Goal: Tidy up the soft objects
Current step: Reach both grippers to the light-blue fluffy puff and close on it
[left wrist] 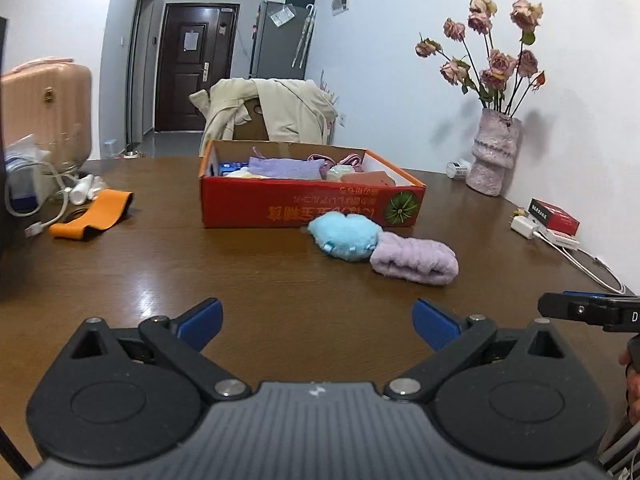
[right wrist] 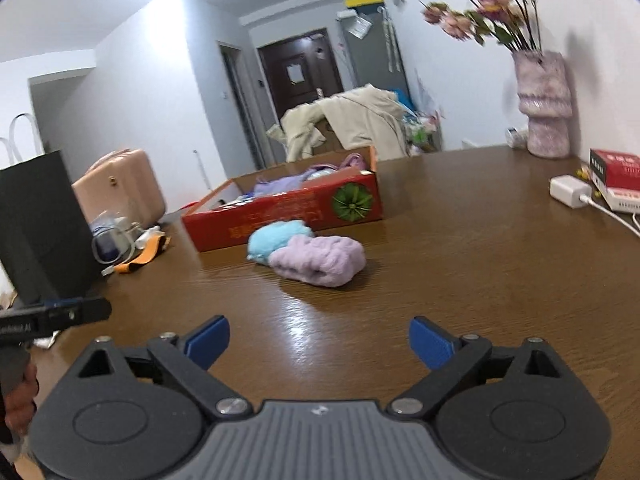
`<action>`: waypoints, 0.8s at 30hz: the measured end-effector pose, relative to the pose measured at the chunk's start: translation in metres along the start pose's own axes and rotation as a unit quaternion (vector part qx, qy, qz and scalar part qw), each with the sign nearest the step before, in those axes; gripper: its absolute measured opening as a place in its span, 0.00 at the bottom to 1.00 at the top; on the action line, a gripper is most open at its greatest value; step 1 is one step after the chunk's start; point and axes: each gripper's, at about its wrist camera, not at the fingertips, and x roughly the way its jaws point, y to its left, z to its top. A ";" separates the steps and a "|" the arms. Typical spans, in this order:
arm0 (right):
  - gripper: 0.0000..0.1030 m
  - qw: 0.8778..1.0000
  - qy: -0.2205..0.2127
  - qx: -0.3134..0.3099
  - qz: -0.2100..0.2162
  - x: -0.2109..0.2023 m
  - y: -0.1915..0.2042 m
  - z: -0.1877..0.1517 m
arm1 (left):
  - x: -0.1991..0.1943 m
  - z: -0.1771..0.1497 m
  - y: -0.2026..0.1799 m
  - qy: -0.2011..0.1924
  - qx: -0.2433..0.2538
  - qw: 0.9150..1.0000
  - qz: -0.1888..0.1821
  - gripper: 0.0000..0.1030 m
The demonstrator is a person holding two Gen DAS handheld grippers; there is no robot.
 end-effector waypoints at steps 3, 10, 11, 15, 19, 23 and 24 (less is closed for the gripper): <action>0.85 1.000 -0.006 -0.012 0.012 0.019 0.001 0.022 | 0.028 0.019 0.003 0.002 -0.013 1.000 -0.003 1.00; 0.72 0.997 0.023 -0.033 0.067 0.113 0.017 0.082 | 0.113 0.059 0.016 0.012 -0.052 0.998 -0.043 0.95; 0.71 0.996 0.033 -0.031 0.076 0.133 0.020 0.089 | 0.125 0.061 0.016 0.019 -0.045 0.998 -0.047 0.93; 0.63 0.994 0.066 -0.020 0.088 0.200 0.023 0.103 | 0.177 0.064 0.017 0.074 -0.040 0.995 -0.059 0.71; 0.48 0.989 0.088 -0.006 0.117 0.238 0.021 0.098 | 0.200 0.055 0.024 0.091 -0.060 0.989 -0.096 0.55; 0.43 0.989 0.078 -0.006 0.126 0.240 0.017 0.085 | 0.203 0.050 0.031 0.081 -0.073 0.984 -0.142 0.39; 0.43 0.989 0.079 -0.001 0.127 0.239 0.015 0.084 | 0.201 0.049 0.030 0.077 -0.070 0.984 -0.141 0.38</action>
